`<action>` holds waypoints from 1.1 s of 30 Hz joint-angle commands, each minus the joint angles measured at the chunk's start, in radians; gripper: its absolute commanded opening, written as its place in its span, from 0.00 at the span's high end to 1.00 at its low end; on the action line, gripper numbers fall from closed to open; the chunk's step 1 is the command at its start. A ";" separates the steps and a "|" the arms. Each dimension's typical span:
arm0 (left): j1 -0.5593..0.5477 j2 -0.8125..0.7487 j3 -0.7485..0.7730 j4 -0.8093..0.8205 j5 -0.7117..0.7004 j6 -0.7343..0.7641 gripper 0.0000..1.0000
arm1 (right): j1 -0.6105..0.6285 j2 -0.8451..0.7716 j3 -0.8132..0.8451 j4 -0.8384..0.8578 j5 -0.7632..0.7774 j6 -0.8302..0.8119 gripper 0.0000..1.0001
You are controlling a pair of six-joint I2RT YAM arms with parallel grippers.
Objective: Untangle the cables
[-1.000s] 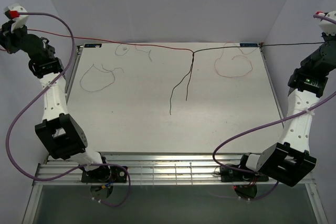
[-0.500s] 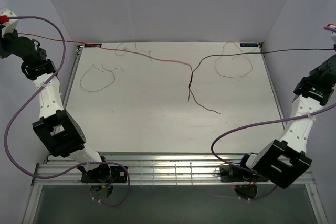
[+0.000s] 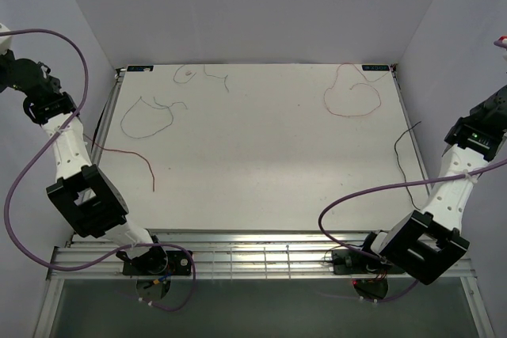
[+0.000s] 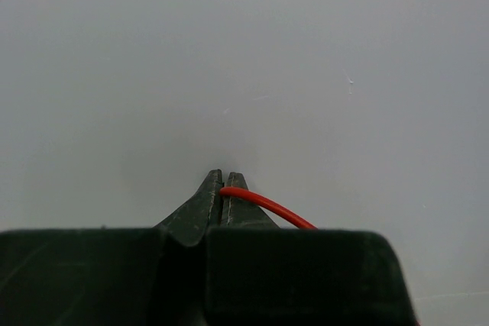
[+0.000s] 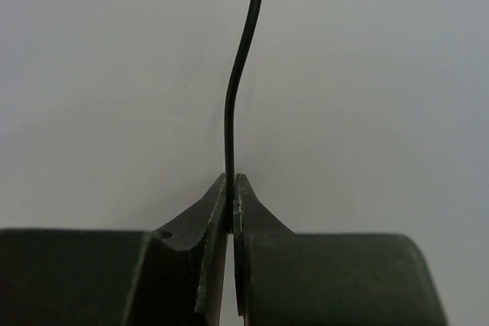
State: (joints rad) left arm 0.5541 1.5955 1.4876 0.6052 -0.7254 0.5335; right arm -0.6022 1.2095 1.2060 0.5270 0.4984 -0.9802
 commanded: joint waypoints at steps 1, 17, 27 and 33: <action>0.014 -0.009 0.025 -0.074 -0.011 -0.050 1.00 | -0.011 -0.028 0.032 0.008 -0.015 0.050 0.92; -0.241 -0.060 0.011 -0.088 0.006 0.008 1.00 | 0.099 -0.028 0.076 -0.166 -0.194 0.313 0.92; -0.540 -0.060 0.336 -0.280 -0.083 -0.012 1.00 | 0.472 -0.036 0.296 -0.357 -0.194 0.509 0.92; -0.821 -0.016 0.523 -0.387 -0.006 -0.010 1.00 | 0.547 -0.038 0.482 -0.499 -0.437 0.675 0.92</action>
State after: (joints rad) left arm -0.1547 1.5753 1.9167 0.3038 -0.7696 0.5274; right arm -0.0895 1.1877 1.5635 0.0772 0.1997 -0.4290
